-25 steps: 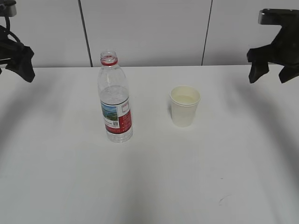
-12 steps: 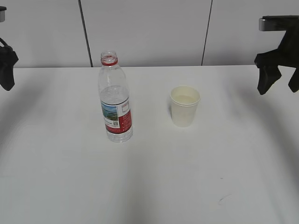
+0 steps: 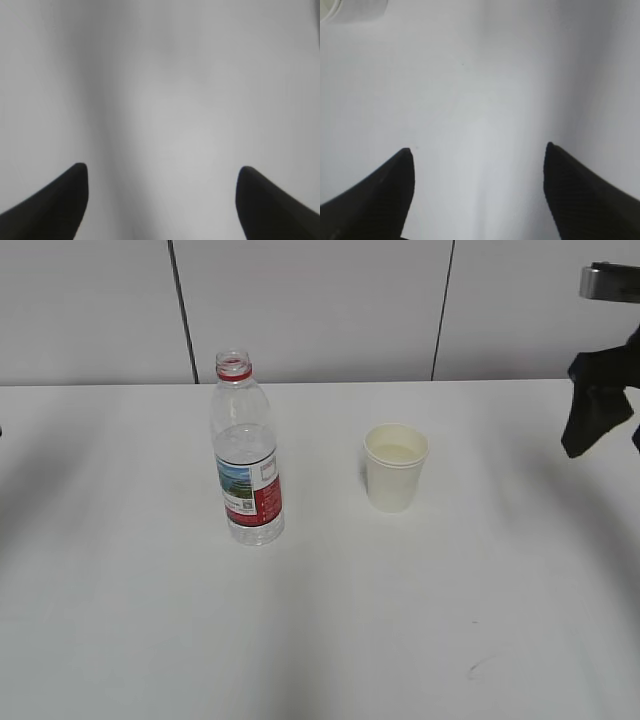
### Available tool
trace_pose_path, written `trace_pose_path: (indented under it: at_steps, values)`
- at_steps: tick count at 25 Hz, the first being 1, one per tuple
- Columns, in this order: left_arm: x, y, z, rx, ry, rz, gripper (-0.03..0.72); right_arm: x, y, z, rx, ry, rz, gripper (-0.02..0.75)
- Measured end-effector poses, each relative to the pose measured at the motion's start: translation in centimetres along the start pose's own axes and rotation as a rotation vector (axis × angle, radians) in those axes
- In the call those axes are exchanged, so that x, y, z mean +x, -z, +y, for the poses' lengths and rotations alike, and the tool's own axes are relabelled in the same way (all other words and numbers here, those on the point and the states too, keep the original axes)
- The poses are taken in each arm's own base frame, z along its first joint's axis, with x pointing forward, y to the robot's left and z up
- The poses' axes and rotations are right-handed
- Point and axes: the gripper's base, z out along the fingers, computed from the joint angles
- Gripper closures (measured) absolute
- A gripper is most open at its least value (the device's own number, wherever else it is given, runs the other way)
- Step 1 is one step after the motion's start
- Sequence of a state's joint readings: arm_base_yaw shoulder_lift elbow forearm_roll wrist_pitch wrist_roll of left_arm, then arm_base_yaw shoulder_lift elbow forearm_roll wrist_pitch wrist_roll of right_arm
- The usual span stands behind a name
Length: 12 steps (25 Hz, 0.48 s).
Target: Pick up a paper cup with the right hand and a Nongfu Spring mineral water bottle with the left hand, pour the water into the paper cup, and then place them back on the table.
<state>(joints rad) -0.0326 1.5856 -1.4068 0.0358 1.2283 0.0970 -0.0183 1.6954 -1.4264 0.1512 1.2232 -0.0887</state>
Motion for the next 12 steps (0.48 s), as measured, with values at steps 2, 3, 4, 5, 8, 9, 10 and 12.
trace_pose_path:
  at_steps: [2, 3, 4, 5, 8, 9, 10, 12]
  values:
    - [1.9, 0.6, -0.2, -0.003, -0.001, 0.006, 0.148, 1.7, 0.9, 0.1, 0.009, 0.01, -0.005, 0.146]
    - [2.9, 0.9, -0.3, -0.003, -0.001, 0.005, 0.148, 2.4, 1.5, 0.2, 0.013, 0.015, -0.017, 0.146]
    - [3.8, 1.1, -0.3, -0.002, -0.001, 0.01, 0.148, 3.2, 1.8, 0.2, 0.017, 0.024, -0.018, 0.146]
    - [4.6, 1.6, -0.4, -0.003, 0.0, -0.001, 0.148, 4.0, 2.3, 0.3, 0.019, 0.031, -0.026, 0.146]
    - [7.1, 2.7, -0.7, -0.006, 0.002, -0.022, 0.149, 6.4, 3.4, 0.5, 0.026, 0.041, -0.044, 0.146]
    - [8.0, 3.1, -0.7, -0.007, 0.002, -0.032, 0.149, 7.1, 3.6, 0.6, 0.028, 0.045, -0.05, 0.148]
    - [8.9, 3.3, -0.8, -0.007, 0.003, -0.04, 0.149, 7.8, 3.9, 0.6, 0.029, 0.046, -0.055, 0.15]
    - [10.6, 3.7, -1.0, -0.008, 0.003, -0.052, 0.149, 9.1, 4.2, 0.7, 0.029, 0.047, -0.062, 0.151]
